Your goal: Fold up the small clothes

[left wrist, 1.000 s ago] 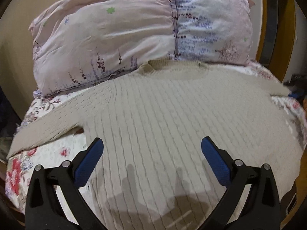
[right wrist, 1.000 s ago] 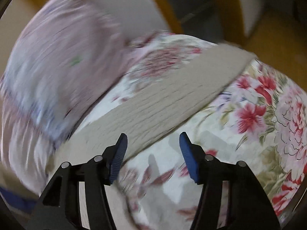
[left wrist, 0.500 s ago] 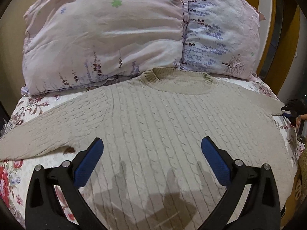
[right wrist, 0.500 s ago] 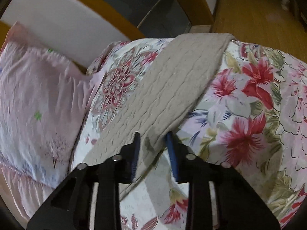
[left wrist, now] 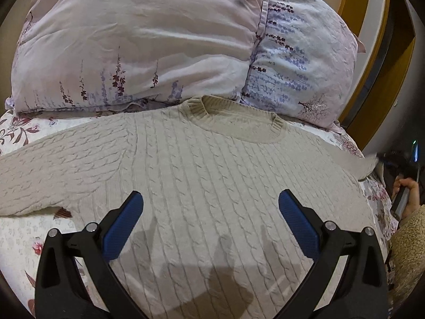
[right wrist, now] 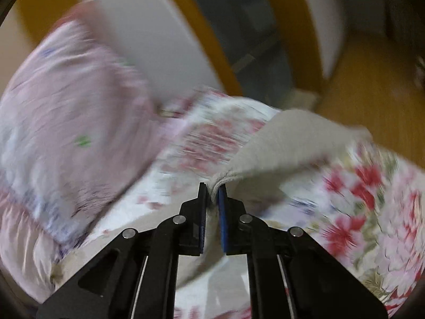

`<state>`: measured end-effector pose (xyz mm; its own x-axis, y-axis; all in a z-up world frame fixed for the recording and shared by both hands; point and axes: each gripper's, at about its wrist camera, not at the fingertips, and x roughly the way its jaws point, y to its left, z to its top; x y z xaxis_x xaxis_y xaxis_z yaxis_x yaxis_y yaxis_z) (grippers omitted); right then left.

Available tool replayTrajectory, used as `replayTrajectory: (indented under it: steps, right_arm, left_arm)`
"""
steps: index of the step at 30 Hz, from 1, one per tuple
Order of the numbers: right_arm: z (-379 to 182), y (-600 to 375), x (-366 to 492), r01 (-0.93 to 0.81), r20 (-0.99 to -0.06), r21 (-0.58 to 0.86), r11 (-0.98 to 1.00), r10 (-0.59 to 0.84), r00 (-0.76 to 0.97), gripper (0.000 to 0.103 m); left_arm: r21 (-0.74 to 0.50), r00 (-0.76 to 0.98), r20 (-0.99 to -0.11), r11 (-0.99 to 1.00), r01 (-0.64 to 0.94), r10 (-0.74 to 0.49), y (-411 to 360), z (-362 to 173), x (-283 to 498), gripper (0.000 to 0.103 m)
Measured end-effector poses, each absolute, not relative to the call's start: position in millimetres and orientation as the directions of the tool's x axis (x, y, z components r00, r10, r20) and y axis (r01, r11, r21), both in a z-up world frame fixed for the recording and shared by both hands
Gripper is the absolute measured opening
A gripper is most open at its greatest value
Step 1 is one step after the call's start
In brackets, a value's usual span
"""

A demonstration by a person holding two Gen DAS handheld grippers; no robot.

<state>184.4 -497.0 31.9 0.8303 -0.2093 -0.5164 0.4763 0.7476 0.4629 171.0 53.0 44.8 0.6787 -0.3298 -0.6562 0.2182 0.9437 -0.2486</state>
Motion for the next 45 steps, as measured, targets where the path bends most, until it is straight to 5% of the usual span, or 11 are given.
replayTrajectory:
  steps: [6, 11, 17, 22, 27, 29, 31, 33, 38, 41, 45]
  right_arm:
    - [61, -384, 211, 0.113, -0.434, 0.393, 0.913, 0.076, 0.898, 0.009]
    - [26, -289, 231, -0.116, -0.549, 0.332, 0.936, 0.291, 0.784, 0.009]
    - [-18, -263, 236, -0.112, -0.662, 0.331, 0.937, 0.315, 0.68, 0.011]
    - [-10, -299, 226, -0.044, -0.587, 0.527, 0.849, 0.401, 0.703, 0.055]
    - [-14, -340, 233, 0.143, -0.569, 0.645, 0.751, 0.346, 0.746, 0.054]
    - [-15, -352, 234, 0.218, -0.578, 0.643, 0.734, 0.278, 0.767, 0.042]
    - [-11, -356, 238, 0.271, -0.602, 0.6, 0.753, 0.201, 0.773, 0.014]
    - [3, -345, 240, 0.26, -0.597, 0.53, 0.807, 0.137, 0.79, 0.01]
    - [39, -267, 232, -0.032, -0.493, 0.391, 0.92, 0.239, 0.837, 0.009]
    - [30, -202, 233, -0.267, -0.563, 0.293, 0.918, 0.391, 0.728, 0.01]
    - [-9, -156, 228, -0.403, -0.689, 0.235, 0.885, 0.444, 0.572, 0.035]
  left_arm:
    - [-0.317, 0.694, -0.599, 0.915, 0.251, -0.398, 57, 46, 171, 0.101]
    - [-0.409, 0.673, -0.577, 0.877, 0.251, -0.462, 59, 42, 175, 0.101]
    - [-0.515, 0.63, -0.565, 0.824, 0.234, -0.532, 60, 34, 179, 0.101]
    - [-0.493, 0.585, -0.607, 0.832, 0.254, -0.538, 53, 30, 182, 0.101]
    - [-0.573, 0.561, -0.582, 0.786, 0.231, -0.589, 58, 27, 189, 0.101]
    - [-0.603, 0.553, -0.57, 0.766, 0.221, -0.608, 62, 25, 190, 0.101]
    - [-0.629, 0.545, -0.558, 0.747, 0.213, -0.626, 65, 24, 190, 0.101]
    - [-0.657, 0.539, -0.546, 0.727, 0.2, -0.642, 68, 23, 192, 0.101]
    - [-0.729, 0.526, -0.502, 0.663, 0.17, -0.687, 76, 18, 196, 0.101]
    - [-0.781, 0.506, -0.474, 0.609, 0.135, -0.72, 76, 12, 202, 0.1]
    - [-0.81, 0.482, -0.468, 0.578, 0.1, -0.74, 69, 7, 209, 0.097]
